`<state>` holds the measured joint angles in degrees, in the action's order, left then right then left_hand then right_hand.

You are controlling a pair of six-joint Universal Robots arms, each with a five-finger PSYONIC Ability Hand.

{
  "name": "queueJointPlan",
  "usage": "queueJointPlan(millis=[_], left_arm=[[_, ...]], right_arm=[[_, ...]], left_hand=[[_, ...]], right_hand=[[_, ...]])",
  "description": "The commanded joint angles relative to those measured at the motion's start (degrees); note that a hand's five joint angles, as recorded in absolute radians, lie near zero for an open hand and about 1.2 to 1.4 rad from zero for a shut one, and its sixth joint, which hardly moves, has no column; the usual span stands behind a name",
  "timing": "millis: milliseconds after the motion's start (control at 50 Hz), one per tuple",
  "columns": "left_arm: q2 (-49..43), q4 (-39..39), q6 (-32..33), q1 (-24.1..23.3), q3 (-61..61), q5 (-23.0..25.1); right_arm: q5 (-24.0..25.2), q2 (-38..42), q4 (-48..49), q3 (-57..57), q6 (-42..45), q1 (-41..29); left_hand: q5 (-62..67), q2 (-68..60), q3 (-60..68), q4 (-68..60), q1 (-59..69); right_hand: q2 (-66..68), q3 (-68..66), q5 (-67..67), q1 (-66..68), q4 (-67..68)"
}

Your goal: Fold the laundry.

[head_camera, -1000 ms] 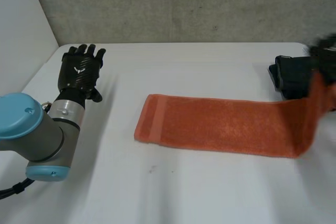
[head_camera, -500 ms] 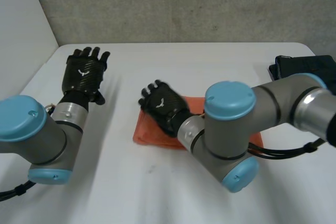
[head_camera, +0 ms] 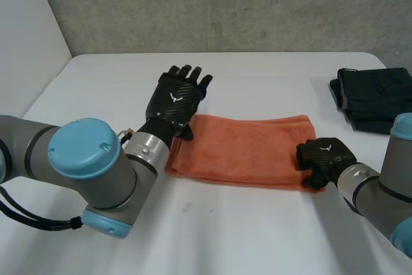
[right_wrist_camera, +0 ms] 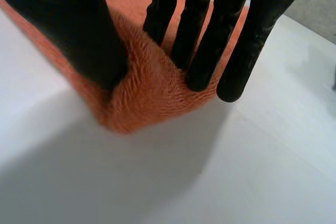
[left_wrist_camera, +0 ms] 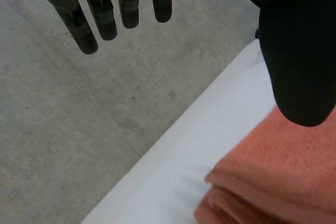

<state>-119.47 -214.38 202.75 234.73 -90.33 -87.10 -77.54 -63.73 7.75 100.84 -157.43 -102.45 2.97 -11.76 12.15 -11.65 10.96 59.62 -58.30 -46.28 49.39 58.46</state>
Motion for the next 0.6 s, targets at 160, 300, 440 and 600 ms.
queueJointPlan(millis=[160,300,440,600], left_arm=[[9.34,3.97,-2.44,5.47,-4.94,-0.26],[11.45,4.32,-5.87,8.63,-4.68,-2.71],[11.01,4.68,-6.75,9.16,-2.31,-5.8],[6.01,9.94,-11.23,5.21,4.37,-2.11]], right_arm=[[-7.28,-0.26,-0.1,-19.25,11.27,-14.92],[-5.44,8.17,-0.19,-28.84,12.5,-29.89],[-0.33,11.0,-0.9,-30.79,10.57,-32.28],[-5.69,5.91,-4.23,-30.62,-12.42,-20.36]], left_hand=[[-2.97,1.76,-2.15,1.65,-0.96],[-2.97,1.76,-2.15,1.65,-0.96],[-2.97,1.76,-2.15,1.65,-0.96],[-2.76,1.54,-1.93,1.43,-0.75]], right_hand=[[20.38,-21.7,-23.72,30.61,21.54],[20.38,-21.7,-23.72,30.61,21.54],[-46.35,45.03,43.01,-36.12,-45.2],[-49.62,48.3,46.28,-39.39,-48.46]])
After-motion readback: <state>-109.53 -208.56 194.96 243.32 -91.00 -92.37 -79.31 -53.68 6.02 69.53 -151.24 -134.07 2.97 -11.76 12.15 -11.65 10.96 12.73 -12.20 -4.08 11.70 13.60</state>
